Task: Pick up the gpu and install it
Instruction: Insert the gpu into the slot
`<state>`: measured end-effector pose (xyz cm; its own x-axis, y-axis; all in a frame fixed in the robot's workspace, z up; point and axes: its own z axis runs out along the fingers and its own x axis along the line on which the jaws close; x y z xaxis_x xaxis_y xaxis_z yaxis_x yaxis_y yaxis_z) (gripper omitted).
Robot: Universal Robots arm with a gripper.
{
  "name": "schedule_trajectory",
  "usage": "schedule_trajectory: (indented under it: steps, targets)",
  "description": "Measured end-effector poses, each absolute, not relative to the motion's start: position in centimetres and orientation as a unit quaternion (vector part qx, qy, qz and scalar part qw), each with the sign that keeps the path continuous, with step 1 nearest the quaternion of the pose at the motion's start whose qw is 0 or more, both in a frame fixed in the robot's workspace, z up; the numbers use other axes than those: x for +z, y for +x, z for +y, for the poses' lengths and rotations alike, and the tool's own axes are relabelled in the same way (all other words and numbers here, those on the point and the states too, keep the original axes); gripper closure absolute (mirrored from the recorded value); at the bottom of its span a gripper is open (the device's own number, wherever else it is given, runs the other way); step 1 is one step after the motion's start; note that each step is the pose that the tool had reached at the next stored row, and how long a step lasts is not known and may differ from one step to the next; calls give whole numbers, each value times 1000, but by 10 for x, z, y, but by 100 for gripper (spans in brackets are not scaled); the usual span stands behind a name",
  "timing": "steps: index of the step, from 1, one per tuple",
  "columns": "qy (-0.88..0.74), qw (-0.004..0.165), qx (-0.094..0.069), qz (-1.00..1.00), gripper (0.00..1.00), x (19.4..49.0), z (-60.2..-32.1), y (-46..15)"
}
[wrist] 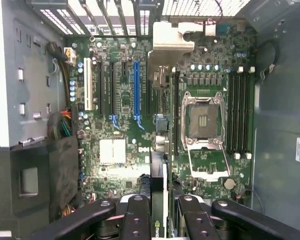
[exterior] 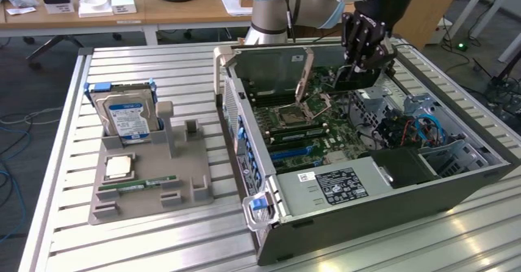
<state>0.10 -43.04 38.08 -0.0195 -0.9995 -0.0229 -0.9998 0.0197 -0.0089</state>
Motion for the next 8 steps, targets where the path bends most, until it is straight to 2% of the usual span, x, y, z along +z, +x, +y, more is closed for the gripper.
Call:
schedule_trajectory:
  steps: [8]
  targets:
    - [-700,11,5,714,74,377,-432,-4]
